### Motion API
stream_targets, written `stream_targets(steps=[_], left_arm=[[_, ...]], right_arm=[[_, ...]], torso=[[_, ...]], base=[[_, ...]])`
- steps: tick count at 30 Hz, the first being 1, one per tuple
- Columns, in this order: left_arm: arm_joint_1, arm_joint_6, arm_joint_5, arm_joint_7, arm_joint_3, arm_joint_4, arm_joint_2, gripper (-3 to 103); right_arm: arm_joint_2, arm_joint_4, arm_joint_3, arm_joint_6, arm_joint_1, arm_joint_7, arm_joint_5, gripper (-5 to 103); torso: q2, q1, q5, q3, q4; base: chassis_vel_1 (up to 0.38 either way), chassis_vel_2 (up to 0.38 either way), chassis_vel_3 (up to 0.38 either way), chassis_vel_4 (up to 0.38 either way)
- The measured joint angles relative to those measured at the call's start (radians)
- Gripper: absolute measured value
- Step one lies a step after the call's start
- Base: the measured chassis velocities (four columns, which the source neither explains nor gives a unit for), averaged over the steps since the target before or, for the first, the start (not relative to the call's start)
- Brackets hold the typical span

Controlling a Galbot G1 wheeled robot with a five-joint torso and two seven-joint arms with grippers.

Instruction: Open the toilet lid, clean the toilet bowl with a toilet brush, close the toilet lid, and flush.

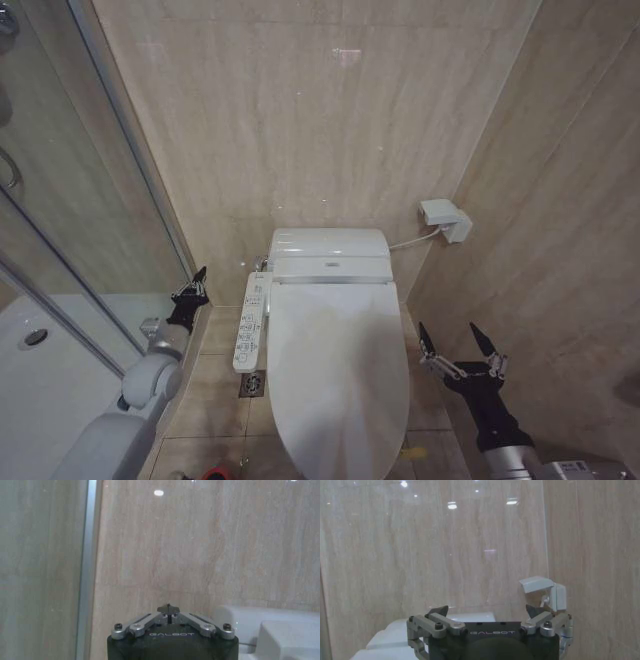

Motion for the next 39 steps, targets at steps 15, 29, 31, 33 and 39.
stream_targets(steps=[15, 29, 31, 33, 39], left_arm=[[0.293, -0.033, 0.053, -0.008, -0.148, -0.19, -0.081, 0], [0.472, -0.031, 0.065, -0.038, -0.195, -0.338, -0.142, 0], [0.49, -0.032, 0.065, -0.039, -0.201, -0.353, -0.145, 0], [0.524, -0.04, 0.067, -0.037, -0.209, -0.379, -0.157, 0], [0.584, -0.048, 0.078, -0.037, -0.205, -0.432, -0.183, 0]], right_arm=[[0.0, 0.0, 0.0, 0.0, 0.0, 0.0, 0.0, 100], [0.0, 0.0, 0.0, 0.0, 0.0, 0.0, 0.0, 100], [0.0, 0.0, 0.0, 0.0, 0.0, 0.0, 0.0, 100], [0.0, 0.0, 0.0, 0.0, 0.0, 0.0, 0.0, 100], [0.0, 0.0, 0.0, 0.0, 0.0, 0.0, 0.0, 100]], torso=[[0.0, 0.0, 0.0001, 0.0, 0.0005], [0.0, 0.0, 0.0001, 0.0, 0.0002], [0.0, 0.0, 0.0001, 0.0, 0.0003], [0.0, 0.0, 0.0001, 0.0, 0.0003], [0.0, 0.0, 0.0, 0.0, 0.0002]], base=[[0.0, 0.0, 0.0, 0.0], [0.0, 0.0, 0.0, 0.0], [0.0, 0.0, 0.0, 0.0], [0.0, 0.0, 0.0, 0.0], [0.0, 0.0, 0.0, 0.0]])
